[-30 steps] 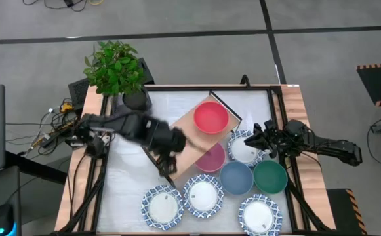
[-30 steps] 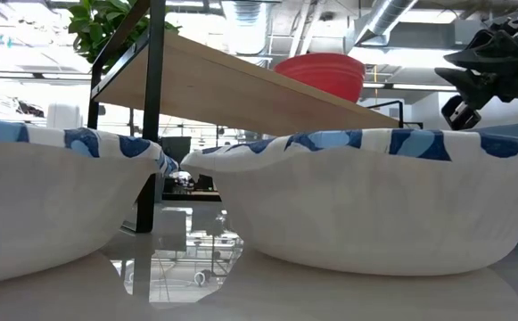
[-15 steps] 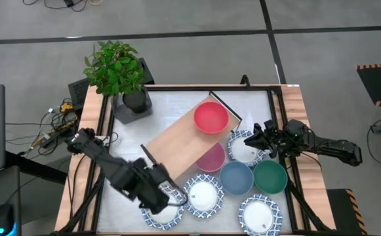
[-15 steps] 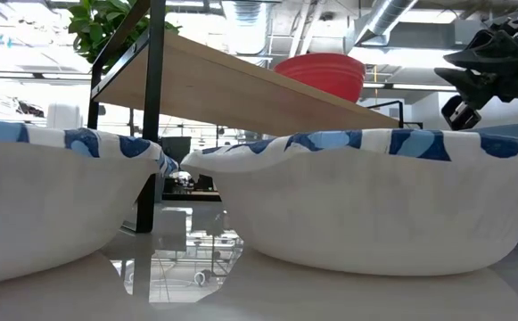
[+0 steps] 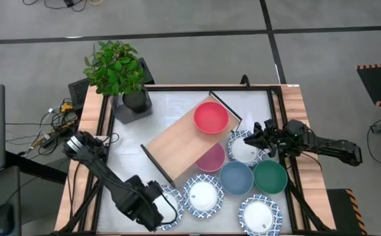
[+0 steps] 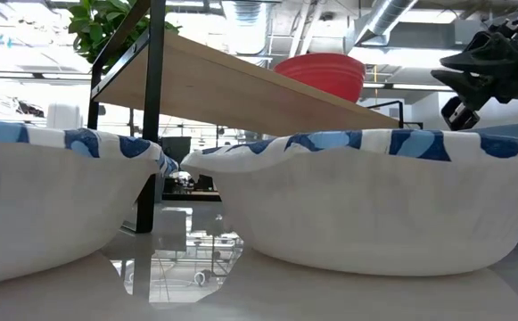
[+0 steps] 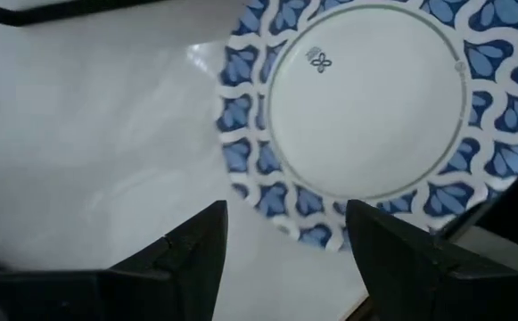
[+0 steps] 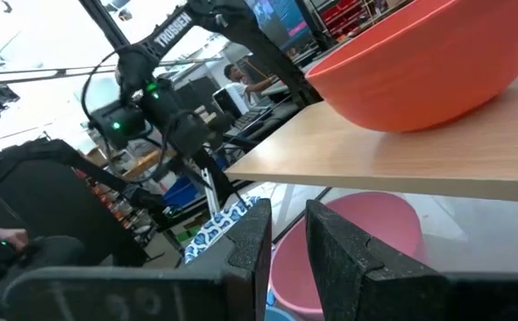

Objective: Place and stack bowls onto a shelf
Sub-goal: Put the white patterned bowl on the shelf

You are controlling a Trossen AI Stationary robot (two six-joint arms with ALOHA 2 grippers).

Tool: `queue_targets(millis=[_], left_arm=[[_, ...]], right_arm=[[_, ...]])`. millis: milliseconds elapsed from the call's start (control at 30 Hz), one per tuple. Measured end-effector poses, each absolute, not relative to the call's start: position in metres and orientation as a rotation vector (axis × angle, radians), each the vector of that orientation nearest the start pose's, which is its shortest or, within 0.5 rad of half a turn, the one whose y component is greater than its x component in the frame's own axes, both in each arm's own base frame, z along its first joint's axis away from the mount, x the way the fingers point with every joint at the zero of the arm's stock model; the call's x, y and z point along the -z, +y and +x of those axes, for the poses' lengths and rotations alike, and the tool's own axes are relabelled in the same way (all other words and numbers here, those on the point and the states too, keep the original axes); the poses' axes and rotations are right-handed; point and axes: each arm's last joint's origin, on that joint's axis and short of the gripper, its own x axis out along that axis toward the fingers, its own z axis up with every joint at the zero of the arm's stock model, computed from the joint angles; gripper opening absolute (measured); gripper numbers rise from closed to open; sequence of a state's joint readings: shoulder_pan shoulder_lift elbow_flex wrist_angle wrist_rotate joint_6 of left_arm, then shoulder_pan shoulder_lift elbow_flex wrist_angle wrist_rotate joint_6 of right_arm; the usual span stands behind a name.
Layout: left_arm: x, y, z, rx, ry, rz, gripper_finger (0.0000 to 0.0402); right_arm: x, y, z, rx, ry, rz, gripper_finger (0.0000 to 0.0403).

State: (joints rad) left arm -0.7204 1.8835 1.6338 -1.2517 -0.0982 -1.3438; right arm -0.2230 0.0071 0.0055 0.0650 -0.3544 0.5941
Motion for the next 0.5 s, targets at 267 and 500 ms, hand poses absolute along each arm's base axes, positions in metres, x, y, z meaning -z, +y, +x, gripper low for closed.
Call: queue_targets(millis=[267,500], left_arm=[[-0.236,-0.215,0.243,-0.504,1.223,-0.718,0.0215],[-0.216,-0.191,0.214,-0.477,1.162,-0.876,0.0215]], right_arm=[[-0.171,-0.011,0.096,-0.145,-0.02,0.575,0.0097],[-0.171,-0.011,0.096,-0.145,-0.02,0.575,0.0097]])
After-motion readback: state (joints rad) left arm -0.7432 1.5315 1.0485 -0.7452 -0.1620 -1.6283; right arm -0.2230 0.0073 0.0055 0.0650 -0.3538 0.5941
